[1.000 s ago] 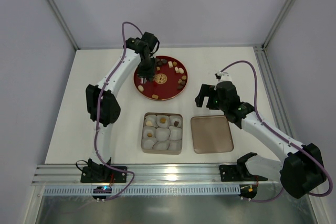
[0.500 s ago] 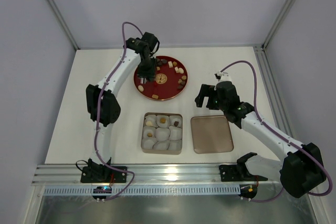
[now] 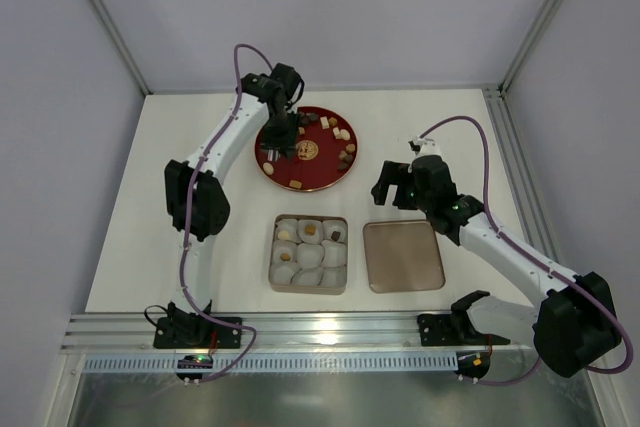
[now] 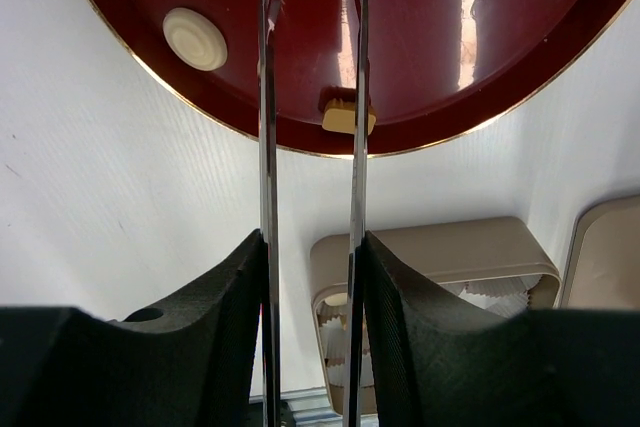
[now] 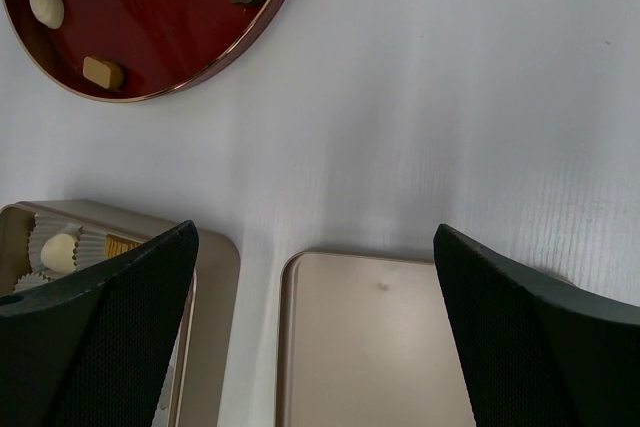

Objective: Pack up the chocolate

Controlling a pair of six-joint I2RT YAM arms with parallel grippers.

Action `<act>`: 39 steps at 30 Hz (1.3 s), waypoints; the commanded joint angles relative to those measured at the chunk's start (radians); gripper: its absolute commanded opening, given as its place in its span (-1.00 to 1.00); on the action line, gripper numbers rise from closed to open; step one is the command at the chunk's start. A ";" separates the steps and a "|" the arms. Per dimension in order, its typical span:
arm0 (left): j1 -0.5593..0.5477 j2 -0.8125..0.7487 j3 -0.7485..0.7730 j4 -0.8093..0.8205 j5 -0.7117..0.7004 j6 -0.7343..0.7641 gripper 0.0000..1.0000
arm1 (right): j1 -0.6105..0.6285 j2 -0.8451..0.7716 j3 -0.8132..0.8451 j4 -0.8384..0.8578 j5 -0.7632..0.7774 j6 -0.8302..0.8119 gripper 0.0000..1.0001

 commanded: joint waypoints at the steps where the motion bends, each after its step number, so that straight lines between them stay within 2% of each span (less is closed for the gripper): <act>1: 0.000 -0.003 -0.002 0.012 0.011 0.026 -0.17 | 0.006 -0.016 -0.002 0.035 0.002 0.004 1.00; 19: -0.011 0.035 0.002 0.014 0.025 0.038 -0.21 | 0.006 -0.018 0.006 0.029 0.011 -0.002 0.99; 20: -0.012 0.033 0.003 0.011 0.025 0.037 -0.26 | 0.007 -0.015 0.006 0.031 0.011 -0.002 0.99; 25: -0.018 0.017 -0.016 0.008 0.020 0.034 -0.28 | 0.006 -0.008 0.012 0.031 0.009 -0.002 1.00; 28: -0.020 0.006 -0.022 0.011 0.013 0.034 -0.26 | 0.006 -0.005 0.012 0.032 0.006 -0.002 1.00; 33: -0.020 -0.003 -0.017 0.008 -0.015 0.031 -0.08 | 0.006 -0.005 0.012 0.032 0.006 -0.002 0.99; 39: -0.020 -0.013 -0.019 -0.006 -0.024 0.037 -0.08 | 0.006 -0.008 0.009 0.034 0.006 -0.002 1.00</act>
